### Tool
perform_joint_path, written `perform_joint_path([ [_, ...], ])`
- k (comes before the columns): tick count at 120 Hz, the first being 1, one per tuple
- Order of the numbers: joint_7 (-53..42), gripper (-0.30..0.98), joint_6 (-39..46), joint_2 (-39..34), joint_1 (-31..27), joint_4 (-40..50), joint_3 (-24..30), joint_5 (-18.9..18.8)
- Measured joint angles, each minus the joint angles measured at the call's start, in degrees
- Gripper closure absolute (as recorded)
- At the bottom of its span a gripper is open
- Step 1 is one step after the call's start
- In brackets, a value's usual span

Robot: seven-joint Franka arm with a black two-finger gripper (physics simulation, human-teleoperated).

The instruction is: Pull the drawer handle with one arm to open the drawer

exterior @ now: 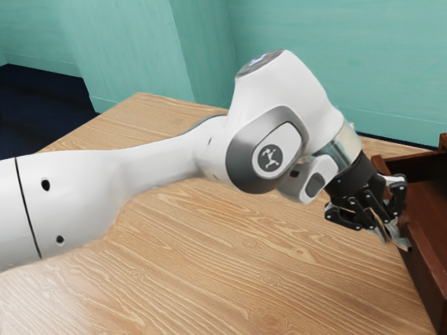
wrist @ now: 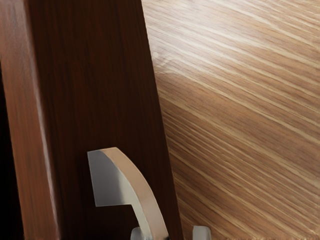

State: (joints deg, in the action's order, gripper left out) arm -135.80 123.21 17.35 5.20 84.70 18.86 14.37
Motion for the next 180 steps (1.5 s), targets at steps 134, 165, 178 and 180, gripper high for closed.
perform_joint_path([
  [134,1.0,0.59,-2.3,-13.4,-6.3,13.0,-0.1,2.2],
  [165,4.2,0.41,-12.7,-18.2,-4.7,2.3,-1.6,-2.3],
  [178,9.5,0.27,-24.9,-16.8,-2.0,-9.7,-3.0,-13.8],
  [180,10.5,0.25,-27.0,-16.6,-1.2,-11.1,-3.6,-15.1],
])
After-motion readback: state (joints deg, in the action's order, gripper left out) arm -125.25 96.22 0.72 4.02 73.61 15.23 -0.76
